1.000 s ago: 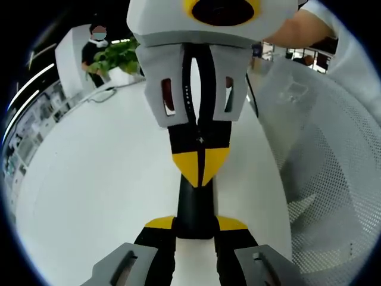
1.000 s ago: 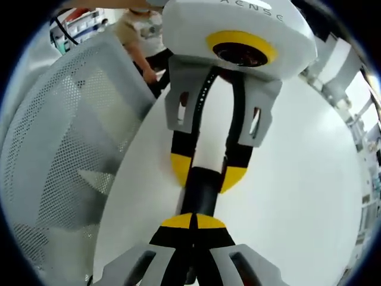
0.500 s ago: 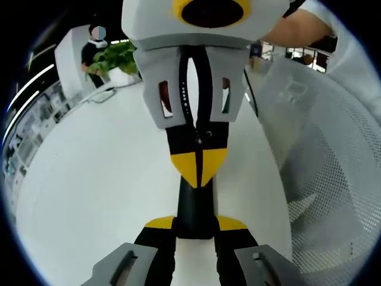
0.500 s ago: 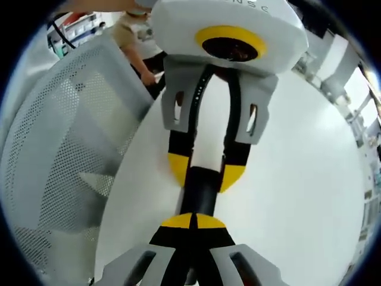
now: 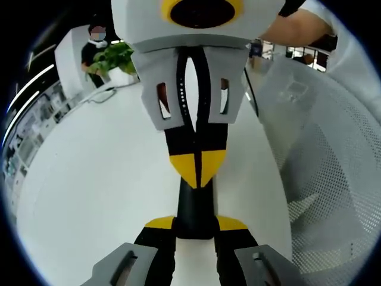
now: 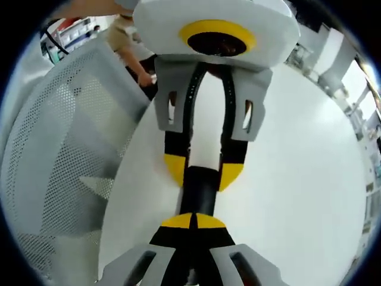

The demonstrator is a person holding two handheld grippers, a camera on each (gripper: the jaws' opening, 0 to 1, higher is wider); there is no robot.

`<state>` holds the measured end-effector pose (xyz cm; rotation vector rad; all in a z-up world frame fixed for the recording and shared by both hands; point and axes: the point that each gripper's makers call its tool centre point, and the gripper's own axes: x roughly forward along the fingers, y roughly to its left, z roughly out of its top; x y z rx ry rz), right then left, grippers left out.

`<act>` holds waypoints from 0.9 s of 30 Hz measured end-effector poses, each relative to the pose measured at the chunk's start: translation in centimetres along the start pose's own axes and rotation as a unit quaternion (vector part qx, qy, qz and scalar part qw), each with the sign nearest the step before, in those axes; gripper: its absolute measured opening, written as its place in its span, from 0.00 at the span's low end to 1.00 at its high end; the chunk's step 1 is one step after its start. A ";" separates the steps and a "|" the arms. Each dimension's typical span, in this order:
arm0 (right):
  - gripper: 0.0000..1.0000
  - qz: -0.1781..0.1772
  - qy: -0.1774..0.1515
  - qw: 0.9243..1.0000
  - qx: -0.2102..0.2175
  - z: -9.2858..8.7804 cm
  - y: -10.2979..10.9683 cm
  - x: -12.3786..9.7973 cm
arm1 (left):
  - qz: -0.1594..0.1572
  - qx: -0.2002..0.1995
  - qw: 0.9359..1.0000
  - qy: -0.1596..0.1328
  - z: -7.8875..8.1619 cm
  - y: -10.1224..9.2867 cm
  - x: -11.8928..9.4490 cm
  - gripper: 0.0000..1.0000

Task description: Press the specified remote control buttons in sequence, fully releasing each button before pressing the next.

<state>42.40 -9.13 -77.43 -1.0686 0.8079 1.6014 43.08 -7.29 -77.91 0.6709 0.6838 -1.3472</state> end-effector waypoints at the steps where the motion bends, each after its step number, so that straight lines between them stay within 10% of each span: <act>1: 0.00 0.001 -0.002 1.000 0.003 0.0 0.0 0.0 | 0.000 0.000 1.000 0.000 0.0 0.0 0.0 0.23; 27: 0.00 -0.011 -0.022 1.000 0.001 0.0 0.0 -0.3 | 0.000 -0.001 1.000 0.005 0.0 0.0 0.1 0.23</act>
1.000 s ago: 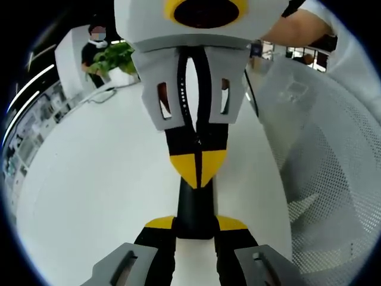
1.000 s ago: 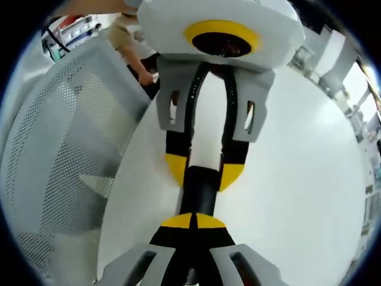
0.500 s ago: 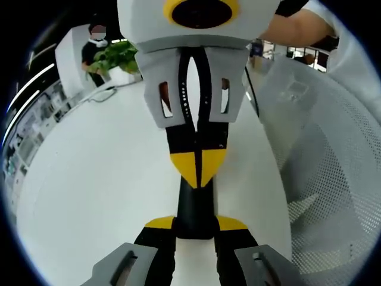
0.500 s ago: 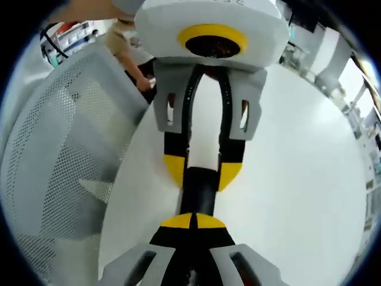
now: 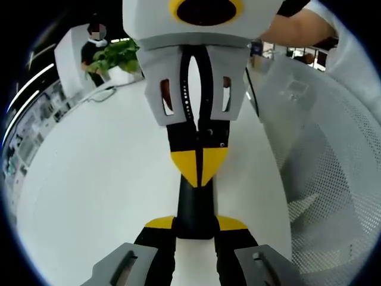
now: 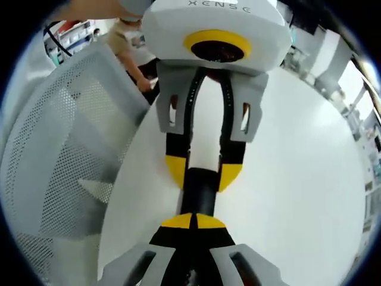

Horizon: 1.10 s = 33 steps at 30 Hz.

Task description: Press the specified remote control buttons in sequence, fully releasing each button before pressing the next.

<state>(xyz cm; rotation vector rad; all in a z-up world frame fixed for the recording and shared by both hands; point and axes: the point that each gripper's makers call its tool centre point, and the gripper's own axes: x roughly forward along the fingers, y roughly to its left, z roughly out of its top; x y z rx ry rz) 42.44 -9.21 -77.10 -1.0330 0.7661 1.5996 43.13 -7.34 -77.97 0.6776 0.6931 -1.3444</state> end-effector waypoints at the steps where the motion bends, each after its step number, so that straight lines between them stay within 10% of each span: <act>1: 0.00 -0.001 0.002 1.000 -0.001 -0.1 0.0 0.0 | 0.000 0.000 1.000 0.000 0.0 0.0 0.0 0.23; 33: 0.00 -0.024 -0.017 1.000 -0.006 1.1 -0.3 -1.7 | 0.000 0.002 1.000 0.002 -0.1 0.0 0.0 0.23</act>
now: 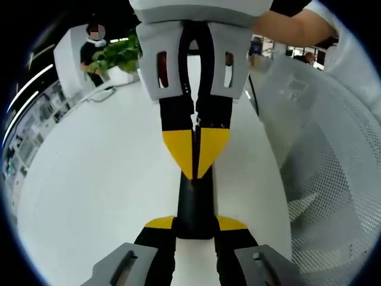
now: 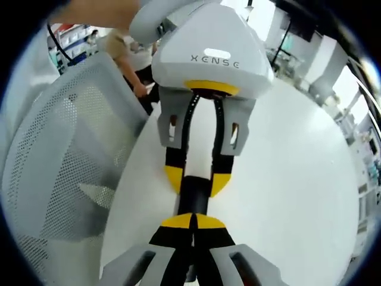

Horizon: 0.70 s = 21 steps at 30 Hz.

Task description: Press the specified remote control buttons in sequence, fully releasing each button before pressing the next.

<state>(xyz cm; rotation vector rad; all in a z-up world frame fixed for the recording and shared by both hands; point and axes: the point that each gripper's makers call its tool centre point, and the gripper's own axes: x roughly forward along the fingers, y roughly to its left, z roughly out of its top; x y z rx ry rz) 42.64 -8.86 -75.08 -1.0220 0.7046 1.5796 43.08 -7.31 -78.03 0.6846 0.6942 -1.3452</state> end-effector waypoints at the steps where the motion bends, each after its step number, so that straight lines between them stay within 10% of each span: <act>1: 0.00 0.000 0.000 1.000 0.001 0.0 0.0 0.0 | 0.000 0.000 1.000 0.000 0.0 0.0 0.0 0.23; 21: 0.06 -0.008 -0.003 1.000 0.009 -0.3 -0.2 -0.2 | 0.002 0.000 1.000 -0.001 0.0 0.1 0.0 0.23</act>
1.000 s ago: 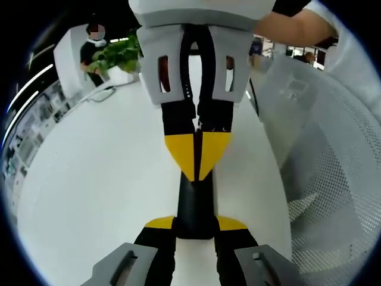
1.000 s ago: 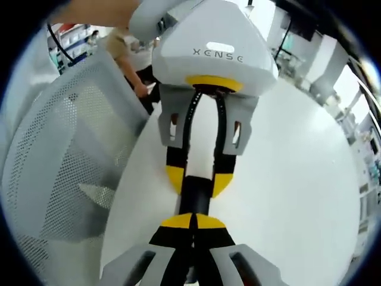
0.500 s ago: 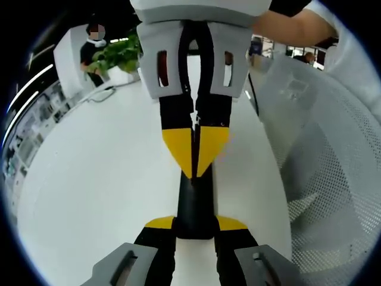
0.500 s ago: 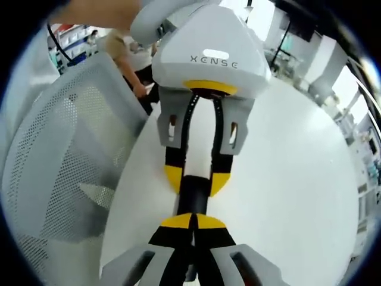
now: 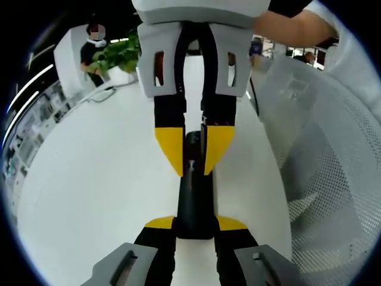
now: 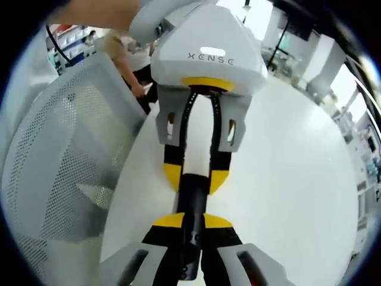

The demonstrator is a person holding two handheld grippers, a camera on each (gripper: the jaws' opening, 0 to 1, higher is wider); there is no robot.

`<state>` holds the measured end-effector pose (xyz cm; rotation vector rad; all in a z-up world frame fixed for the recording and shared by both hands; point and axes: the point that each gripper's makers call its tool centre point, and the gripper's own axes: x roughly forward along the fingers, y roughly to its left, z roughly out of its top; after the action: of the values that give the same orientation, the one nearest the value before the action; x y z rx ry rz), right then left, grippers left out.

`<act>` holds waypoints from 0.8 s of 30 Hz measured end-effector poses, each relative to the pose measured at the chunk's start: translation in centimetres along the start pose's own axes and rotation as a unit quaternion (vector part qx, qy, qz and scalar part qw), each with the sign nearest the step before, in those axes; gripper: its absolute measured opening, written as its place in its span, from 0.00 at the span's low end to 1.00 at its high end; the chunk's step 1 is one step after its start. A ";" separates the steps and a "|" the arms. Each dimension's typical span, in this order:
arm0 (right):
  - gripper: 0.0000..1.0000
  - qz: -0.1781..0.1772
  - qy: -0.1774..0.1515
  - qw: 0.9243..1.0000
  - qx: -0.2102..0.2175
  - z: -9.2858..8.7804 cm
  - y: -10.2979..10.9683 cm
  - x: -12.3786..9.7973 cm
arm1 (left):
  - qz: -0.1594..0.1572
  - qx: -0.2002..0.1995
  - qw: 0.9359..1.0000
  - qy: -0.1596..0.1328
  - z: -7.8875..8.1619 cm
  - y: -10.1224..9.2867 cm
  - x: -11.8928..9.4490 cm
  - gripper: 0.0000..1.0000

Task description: Press the specified remote control buttons in sequence, fully releasing each button before pressing the next.

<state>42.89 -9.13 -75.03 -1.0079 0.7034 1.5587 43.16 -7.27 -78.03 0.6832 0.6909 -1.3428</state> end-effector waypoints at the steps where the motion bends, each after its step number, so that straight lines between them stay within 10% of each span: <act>1: 0.07 -0.001 -0.001 1.000 0.001 0.0 0.0 0.0 | 0.000 0.000 1.000 0.000 0.0 0.0 0.0 0.23; 24: 0.21 -0.010 -0.017 0.999 0.027 -1.7 0.3 -0.8 | 0.001 0.004 1.000 0.000 0.1 -0.1 0.0 0.24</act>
<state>43.03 -10.99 -75.10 -0.9430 0.7056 1.5283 43.09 -7.36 -77.94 0.6897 0.6856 -1.3441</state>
